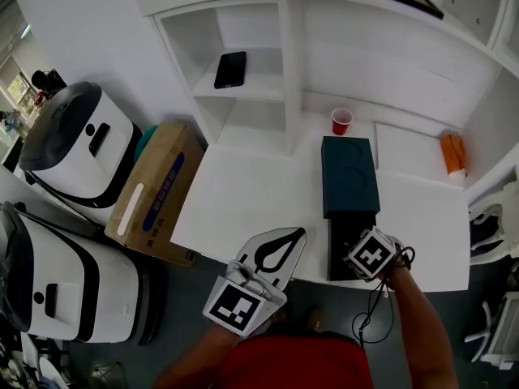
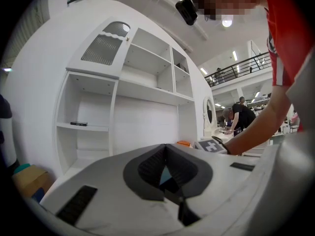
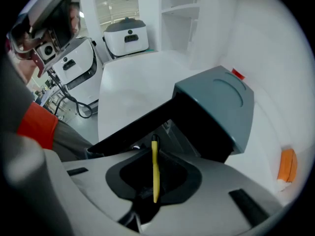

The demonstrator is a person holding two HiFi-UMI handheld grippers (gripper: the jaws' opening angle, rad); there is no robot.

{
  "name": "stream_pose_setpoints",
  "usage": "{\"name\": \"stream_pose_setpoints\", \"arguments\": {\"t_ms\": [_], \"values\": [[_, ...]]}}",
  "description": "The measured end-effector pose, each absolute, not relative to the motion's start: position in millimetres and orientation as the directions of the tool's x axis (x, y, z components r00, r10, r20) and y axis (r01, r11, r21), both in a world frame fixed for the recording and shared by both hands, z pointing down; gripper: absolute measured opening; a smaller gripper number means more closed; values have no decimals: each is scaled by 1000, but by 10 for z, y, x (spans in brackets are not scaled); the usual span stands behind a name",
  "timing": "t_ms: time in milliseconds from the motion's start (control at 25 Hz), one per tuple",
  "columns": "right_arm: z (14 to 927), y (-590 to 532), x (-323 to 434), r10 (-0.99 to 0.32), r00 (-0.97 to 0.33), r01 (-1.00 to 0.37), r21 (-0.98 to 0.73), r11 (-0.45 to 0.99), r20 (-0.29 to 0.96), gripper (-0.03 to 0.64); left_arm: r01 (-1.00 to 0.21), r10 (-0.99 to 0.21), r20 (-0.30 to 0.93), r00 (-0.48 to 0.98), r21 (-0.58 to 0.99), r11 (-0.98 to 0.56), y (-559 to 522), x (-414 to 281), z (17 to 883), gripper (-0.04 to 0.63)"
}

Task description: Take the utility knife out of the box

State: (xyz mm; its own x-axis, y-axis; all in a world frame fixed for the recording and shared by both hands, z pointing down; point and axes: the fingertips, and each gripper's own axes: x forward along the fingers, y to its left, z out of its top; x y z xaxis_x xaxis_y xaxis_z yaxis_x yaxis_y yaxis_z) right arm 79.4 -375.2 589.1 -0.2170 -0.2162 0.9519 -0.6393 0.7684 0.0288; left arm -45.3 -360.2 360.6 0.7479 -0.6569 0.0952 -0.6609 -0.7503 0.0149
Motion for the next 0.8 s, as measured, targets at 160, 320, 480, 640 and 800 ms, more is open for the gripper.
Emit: {"name": "stream_pose_setpoints", "arguments": {"t_ms": [160, 320, 480, 640, 800], "values": [[5403, -3815, 685, -351, -353, -685, 15, 728, 868, 64, -653, -649, 98, 754, 11, -757, -3592, -427, 3606, 5], [4764, -3851, 674, -528, -505, -751, -45, 659, 683, 64, -647, -644, 93, 760, 7, -762, -3587, -390, 3559, 6], [4099, -3754, 680, -665, -593, -778, -112, 618, 453, 64, -634, -632, 80, 771, 1, -773, -3565, -316, 3456, 6], [3487, -3608, 689, -742, -623, -780, -122, 614, 248, 64, -616, -615, 57, 786, -13, -788, -3530, -210, 3317, 6], [3082, -3411, 687, -766, -638, -770, -106, 629, 84, 64, -597, -597, 36, 801, -26, -802, -3462, -105, 3161, 6]]}}
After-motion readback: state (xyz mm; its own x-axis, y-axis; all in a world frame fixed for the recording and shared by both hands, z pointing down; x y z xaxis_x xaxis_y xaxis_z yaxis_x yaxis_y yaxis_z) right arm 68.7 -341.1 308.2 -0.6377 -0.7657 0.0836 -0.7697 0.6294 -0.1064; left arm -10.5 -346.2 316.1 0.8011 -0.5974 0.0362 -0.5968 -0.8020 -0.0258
